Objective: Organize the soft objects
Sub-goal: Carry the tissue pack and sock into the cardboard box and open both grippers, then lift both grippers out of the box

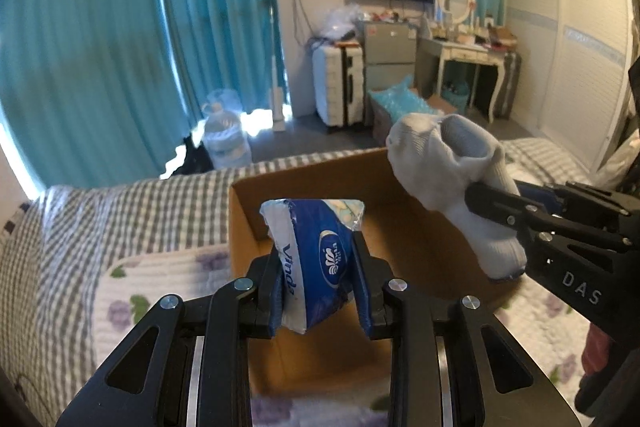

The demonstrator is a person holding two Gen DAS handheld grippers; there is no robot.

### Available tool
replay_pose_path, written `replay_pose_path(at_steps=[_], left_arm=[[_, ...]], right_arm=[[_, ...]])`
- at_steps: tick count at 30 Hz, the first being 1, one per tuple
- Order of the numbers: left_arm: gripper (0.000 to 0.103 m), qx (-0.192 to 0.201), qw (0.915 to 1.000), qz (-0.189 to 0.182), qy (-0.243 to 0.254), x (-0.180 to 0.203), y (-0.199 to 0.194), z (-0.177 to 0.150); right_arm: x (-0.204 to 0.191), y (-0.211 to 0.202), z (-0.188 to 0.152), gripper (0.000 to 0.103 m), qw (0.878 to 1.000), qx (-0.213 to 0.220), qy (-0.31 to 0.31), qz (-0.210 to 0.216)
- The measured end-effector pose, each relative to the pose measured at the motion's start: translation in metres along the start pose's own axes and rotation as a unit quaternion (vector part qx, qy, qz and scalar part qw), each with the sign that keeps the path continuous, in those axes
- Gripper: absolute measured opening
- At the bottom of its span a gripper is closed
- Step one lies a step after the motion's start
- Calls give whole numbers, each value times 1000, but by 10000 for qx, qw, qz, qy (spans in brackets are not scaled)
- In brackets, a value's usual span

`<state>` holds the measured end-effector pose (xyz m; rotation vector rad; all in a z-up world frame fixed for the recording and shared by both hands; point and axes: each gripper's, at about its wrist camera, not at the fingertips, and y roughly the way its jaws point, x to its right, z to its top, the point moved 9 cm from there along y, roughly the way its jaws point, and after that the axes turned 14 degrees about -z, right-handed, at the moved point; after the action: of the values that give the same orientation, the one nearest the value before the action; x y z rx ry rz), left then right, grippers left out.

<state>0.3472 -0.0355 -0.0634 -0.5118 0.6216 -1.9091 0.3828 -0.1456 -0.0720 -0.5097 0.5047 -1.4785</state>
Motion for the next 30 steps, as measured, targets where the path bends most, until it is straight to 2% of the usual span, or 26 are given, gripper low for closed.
replay_pose_path(at_steps=[6, 7, 8, 9, 10, 11, 12, 18, 24, 26, 27, 30], left_arm=[[35, 95, 9998, 76, 158, -2, 17, 3], [43, 135, 9998, 81, 154, -3, 16, 5], [55, 159, 9997, 96, 162, -1, 15, 5], [61, 184, 9996, 157, 166, -1, 13, 5], [73, 170, 9994, 252, 182, -2, 12, 5], [79, 178, 9990, 376, 188, -5, 11, 6], [81, 232, 9983, 480, 241, -3, 4, 7], [81, 464, 9972, 526, 247, 4, -40, 18], [82, 882, 9943, 582, 140, 19, -127, 35], [91, 1031, 9928, 605, 101, 26, -158, 37], [94, 1086, 9922, 608, 80, 26, -168, 38], [99, 1393, 9885, 590, -24, 34, -215, 35]], right_arm=[[0, 20, -3, 24, 10000, 36, -32, -75], [1, 20, -3, 30, 9999, 49, -9, -103], [3, 19, -2, 37, 9999, 38, 24, -126], [5, 18, -3, 60, 9998, 15, 55, -164], [10, 14, -2, 68, 9996, 41, 104, -262], [13, 8, 0, 70, 9994, 110, 137, -296], [16, -3, 2, 71, 9993, 191, 143, -291], [27, -64, 20, 73, 9968, 534, -51, -589], [40, -163, 44, 80, 9928, 1023, 84, -616], [43, -196, 48, 81, 9909, 1192, 86, -623], [44, -214, 50, 84, 9896, 1286, 91, -641], [46, -258, 48, 100, 9869, 1452, 120, -696]])
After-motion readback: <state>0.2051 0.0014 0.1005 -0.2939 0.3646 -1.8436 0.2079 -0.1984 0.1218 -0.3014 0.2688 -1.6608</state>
